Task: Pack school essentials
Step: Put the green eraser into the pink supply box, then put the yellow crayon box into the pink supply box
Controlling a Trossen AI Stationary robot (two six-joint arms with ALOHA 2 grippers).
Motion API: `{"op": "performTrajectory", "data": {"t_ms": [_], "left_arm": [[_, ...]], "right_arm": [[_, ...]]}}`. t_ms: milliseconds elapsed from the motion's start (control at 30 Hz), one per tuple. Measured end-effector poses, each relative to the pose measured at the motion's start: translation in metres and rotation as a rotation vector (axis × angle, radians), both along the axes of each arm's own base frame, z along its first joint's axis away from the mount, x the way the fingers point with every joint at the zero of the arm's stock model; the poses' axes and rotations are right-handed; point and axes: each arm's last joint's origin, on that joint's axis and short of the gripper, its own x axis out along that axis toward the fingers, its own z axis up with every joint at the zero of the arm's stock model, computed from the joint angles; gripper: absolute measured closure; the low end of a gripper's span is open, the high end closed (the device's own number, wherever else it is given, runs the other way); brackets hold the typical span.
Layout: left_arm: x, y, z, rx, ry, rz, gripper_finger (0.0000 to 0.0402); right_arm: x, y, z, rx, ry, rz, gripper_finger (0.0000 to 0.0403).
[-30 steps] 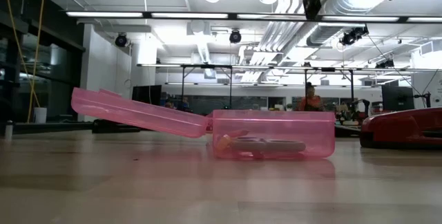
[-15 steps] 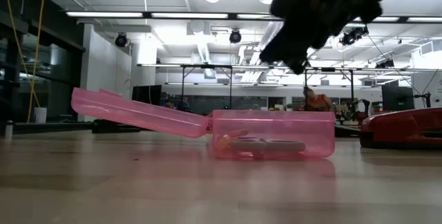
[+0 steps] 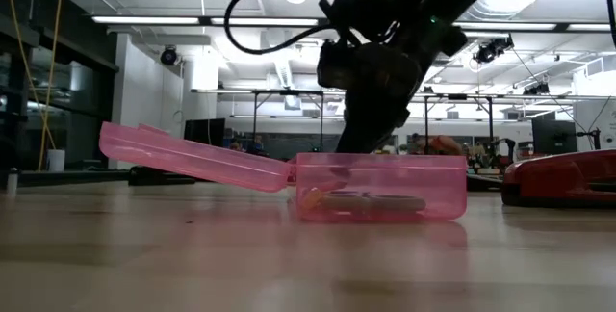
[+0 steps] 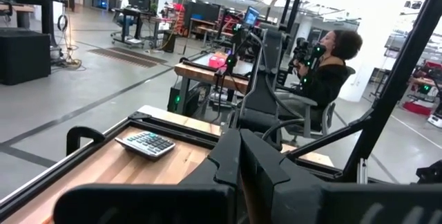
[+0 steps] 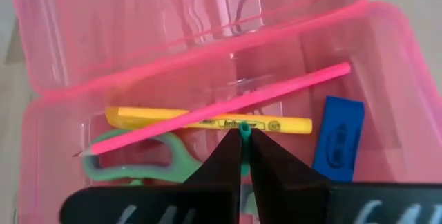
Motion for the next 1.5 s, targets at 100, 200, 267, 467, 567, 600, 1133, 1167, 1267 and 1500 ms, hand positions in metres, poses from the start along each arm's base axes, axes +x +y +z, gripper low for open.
{"op": "performTrajectory", "data": {"t_ms": [100, 200, 267, 467, 567, 600, 1133, 1167, 1267, 1500], "left_arm": [[0.0, 0.0, -0.001, 0.0, 0.007, 0.0, 0.0402], [0.0, 0.0, -0.001, 0.0, 0.008, 0.0, 0.0402], [0.0, 0.0, -0.001, 0.006, 0.01, 0.0, 0.0402], [0.0, 0.0, -0.001, 0.007, 0.011, 0.0, 0.0402], [0.0, 0.0, -0.001, 0.007, 0.011, 0.0, 0.0401], [0.0, 0.0, -0.001, 0.007, 0.011, 0.0, 0.0401], [0.0, -0.001, -0.001, 0.008, 0.01, -0.024, 0.0402], [0.0, -0.001, -0.001, 0.008, 0.01, -0.028, 0.0402], [0.0, -0.001, -0.001, 0.008, 0.01, -0.03, 0.0401], [0.0, -0.001, -0.003, 0.022, 0.04, -0.031, 0.0402]], "right_arm": [[0.001, 0.0, 0.001, 0.001, 0.026, 0.009, 0.0394], [0.001, 0.0, 0.003, 0.0, 0.029, 0.009, 0.0365], [0.0, 0.0, 0.004, -0.005, 0.024, 0.005, 0.0337], [-0.002, 0.0, 0.01, -0.013, 0.017, 0.032, 0.0262], [-0.008, 0.0, 0.021, -0.032, 0.019, 0.06, 0.0247], [-0.012, 0.0, 0.027, -0.04, 0.025, 0.072, 0.0246], [-0.137, -0.008, 0.077, 0.086, -0.588, -0.219, 0.0247], [-0.143, -0.009, 0.081, 0.078, -0.664, -0.227, 0.0247], [-0.154, -0.011, 0.096, 0.015, -0.855, -0.249, 0.0247], [-0.164, -0.012, 0.114, -0.093, -0.964, -0.22, 0.0247]]}}
